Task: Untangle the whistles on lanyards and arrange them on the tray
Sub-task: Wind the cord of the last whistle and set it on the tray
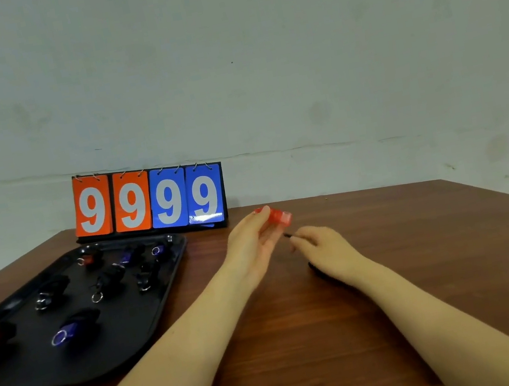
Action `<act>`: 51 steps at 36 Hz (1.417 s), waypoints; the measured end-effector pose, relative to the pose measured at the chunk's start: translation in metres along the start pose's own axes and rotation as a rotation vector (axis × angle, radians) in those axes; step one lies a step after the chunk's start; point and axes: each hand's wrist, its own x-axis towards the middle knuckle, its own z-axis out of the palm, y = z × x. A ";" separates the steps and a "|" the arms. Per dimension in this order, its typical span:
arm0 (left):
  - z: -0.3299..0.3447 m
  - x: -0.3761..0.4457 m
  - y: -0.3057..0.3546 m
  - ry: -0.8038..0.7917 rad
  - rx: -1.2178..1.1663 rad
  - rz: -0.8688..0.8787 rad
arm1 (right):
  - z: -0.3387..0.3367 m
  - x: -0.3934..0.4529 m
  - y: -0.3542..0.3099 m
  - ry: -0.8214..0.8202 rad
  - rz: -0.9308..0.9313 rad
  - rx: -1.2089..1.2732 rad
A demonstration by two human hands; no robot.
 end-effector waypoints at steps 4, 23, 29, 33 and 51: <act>-0.002 0.003 -0.001 0.035 0.075 0.048 | 0.004 -0.002 -0.002 -0.104 -0.076 -0.104; -0.011 0.004 -0.005 0.063 0.710 0.195 | -0.007 -0.003 -0.012 0.253 -0.090 0.252; -0.002 -0.003 -0.007 -0.103 0.629 0.112 | -0.011 0.000 -0.007 0.308 0.041 0.309; 0.003 -0.004 -0.009 -0.164 0.254 0.023 | -0.011 0.000 -0.005 0.234 0.035 0.336; -0.019 0.009 -0.001 0.088 0.640 0.187 | 0.008 -0.005 -0.015 0.021 -0.155 0.032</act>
